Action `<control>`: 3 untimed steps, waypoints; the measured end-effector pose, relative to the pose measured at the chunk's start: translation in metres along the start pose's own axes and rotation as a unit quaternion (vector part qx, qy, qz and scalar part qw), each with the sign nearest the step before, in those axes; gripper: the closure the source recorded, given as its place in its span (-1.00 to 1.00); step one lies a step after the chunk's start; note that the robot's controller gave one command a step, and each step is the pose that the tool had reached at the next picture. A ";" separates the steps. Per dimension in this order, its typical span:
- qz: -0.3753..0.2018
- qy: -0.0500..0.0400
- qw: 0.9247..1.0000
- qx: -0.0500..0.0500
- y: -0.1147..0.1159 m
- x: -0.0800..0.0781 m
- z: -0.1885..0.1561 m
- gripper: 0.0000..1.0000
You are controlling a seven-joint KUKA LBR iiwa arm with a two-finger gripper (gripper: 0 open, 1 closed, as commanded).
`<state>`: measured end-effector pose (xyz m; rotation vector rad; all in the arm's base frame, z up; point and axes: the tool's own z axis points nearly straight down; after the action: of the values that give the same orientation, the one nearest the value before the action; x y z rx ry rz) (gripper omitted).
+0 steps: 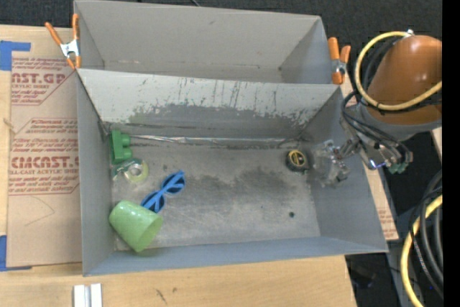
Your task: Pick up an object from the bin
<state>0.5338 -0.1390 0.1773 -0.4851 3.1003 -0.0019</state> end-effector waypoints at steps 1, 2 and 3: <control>0.056 -0.002 0.998 0.000 0.032 0.002 -0.066 1.00; 0.166 0.002 0.986 -0.001 -0.003 -0.032 0.011 1.00; 0.166 0.000 0.986 -0.001 -0.003 -0.033 0.009 -1.00</control>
Offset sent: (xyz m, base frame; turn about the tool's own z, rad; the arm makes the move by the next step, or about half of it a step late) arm -0.0135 0.0281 0.0629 0.1132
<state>0.5661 -0.1321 0.1683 0.0373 3.1388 0.0009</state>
